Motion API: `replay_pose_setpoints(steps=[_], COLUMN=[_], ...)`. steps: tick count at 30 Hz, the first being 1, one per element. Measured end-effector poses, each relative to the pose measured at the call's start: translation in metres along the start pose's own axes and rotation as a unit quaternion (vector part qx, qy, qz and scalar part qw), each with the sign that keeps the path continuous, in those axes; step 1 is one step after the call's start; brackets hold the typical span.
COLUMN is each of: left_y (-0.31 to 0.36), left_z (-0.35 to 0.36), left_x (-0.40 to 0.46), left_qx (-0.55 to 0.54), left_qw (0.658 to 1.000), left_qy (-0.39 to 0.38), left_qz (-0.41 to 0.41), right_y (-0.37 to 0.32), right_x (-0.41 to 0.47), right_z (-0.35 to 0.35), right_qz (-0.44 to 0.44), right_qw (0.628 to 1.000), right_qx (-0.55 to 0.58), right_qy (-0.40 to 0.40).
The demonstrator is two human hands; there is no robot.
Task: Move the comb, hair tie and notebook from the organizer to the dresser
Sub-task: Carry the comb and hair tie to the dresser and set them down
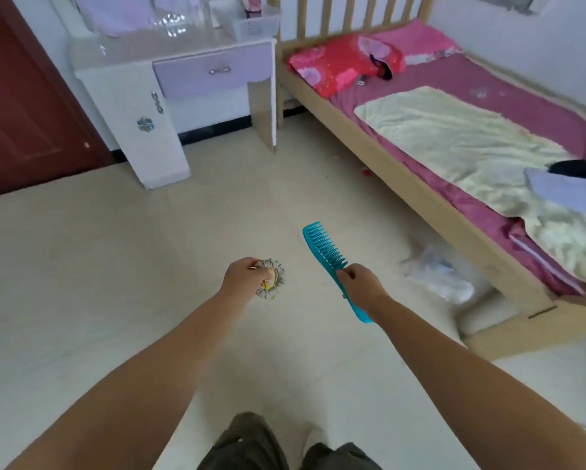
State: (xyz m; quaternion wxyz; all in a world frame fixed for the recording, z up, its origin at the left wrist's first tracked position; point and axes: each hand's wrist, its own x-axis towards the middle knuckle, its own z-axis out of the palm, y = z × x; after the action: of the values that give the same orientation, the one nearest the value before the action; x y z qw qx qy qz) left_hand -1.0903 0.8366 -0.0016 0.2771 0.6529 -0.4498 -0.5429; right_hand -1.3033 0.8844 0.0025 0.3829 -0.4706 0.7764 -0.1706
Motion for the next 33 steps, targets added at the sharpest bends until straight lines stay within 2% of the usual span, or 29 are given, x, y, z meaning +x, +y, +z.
replay_pose_setpoints(steps=[4, 9, 21, 28, 33], left_y=[0.019, 0.068, 0.251, 0.353, 0.393], left_z=[-0.040, -0.093, -0.202, -0.241, -0.270], left_x=[0.084, 0.221, 0.501, 0.729, 0.814], left_qx=[-0.021, -0.044, -0.021, -0.016, -0.015], left_qw=[0.998, 0.993, 0.994, 0.991, 0.989], left_qy=[0.061, 0.112, 0.103, 0.127, 0.144], left_qz=[-0.028, -0.016, 0.031, 0.046, 0.033], right_y=[-0.070, -0.170, -0.386, -0.516, -0.592], right_x=[0.103, 0.236, 0.505, 0.728, 0.824], right_z=[0.014, 0.036, 0.032, 0.023, 0.011], right_qz=[-0.041, -0.064, -0.043, -0.068, -0.048], right_qw=[0.997, 0.994, 0.997, 0.996, 0.994], right_qx=[-0.040, -0.039, -0.021, 0.007, 0.065], right_qy=[-0.048, -0.085, -0.057, -0.062, -0.079])
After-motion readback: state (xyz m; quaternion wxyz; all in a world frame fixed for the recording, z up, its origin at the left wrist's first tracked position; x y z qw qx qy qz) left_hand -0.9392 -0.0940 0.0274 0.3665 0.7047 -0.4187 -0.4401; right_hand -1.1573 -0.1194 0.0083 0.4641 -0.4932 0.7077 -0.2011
